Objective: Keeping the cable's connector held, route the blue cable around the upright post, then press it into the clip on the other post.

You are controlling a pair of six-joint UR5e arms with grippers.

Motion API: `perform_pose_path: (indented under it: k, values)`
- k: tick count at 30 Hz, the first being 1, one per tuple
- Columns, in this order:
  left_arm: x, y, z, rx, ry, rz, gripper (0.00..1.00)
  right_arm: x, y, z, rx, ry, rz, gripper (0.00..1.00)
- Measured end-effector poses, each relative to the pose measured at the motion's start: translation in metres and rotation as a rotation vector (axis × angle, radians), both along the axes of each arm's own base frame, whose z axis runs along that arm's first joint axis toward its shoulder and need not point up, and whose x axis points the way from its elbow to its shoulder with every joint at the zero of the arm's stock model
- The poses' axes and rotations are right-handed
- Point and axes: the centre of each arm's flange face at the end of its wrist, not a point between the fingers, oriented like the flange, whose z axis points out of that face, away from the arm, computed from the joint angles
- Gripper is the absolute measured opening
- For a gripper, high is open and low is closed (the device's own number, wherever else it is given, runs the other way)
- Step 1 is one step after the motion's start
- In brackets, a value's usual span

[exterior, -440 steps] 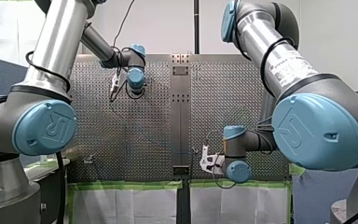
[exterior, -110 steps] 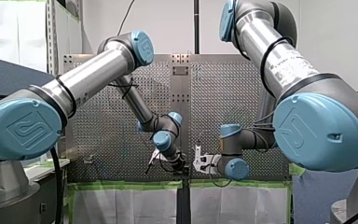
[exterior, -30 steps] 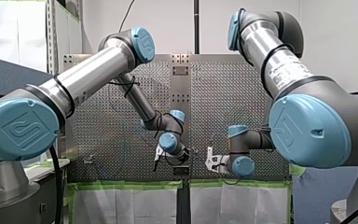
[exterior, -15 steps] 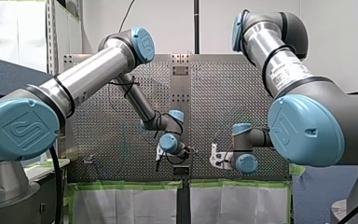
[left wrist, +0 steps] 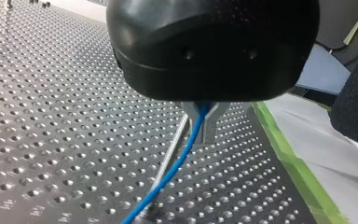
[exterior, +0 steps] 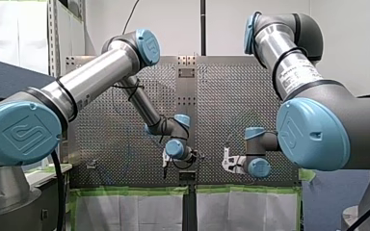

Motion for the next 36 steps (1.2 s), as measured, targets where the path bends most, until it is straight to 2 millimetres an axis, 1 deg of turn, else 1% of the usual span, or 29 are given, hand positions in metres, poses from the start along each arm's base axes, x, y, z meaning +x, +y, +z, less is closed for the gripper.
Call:
perform_pose_path:
  k: [5,8,13,16,27,36]
  values:
    - [-0.002,0.002,-0.017,-0.002,0.022,-0.004,0.0,-0.003,-0.002,0.0,0.002,0.003,-0.006,0.0]
    - [-0.001,0.004,-0.021,-0.01,0.025,-0.002,0.0,-0.004,-0.003,-0.002,0.003,0.002,-0.009,0.0]
    - [0.003,0.007,-0.022,-0.034,0.029,0.001,0.0,-0.013,-0.008,-0.017,0.025,0.006,-0.025,0.0]
    - [0.006,0.009,-0.022,-0.049,0.031,0.002,0.0,-0.016,-0.012,-0.023,0.033,0.006,-0.03,0.0]
    - [0.015,0.018,-0.022,-0.069,0.036,0.026,0.0,-0.025,-0.026,-0.022,0.051,0.005,-0.042,0.0]
    - [0.015,0.02,-0.022,-0.035,0.032,0.015,0.0,-0.027,-0.026,-0.024,0.07,0.016,-0.032,0.0]
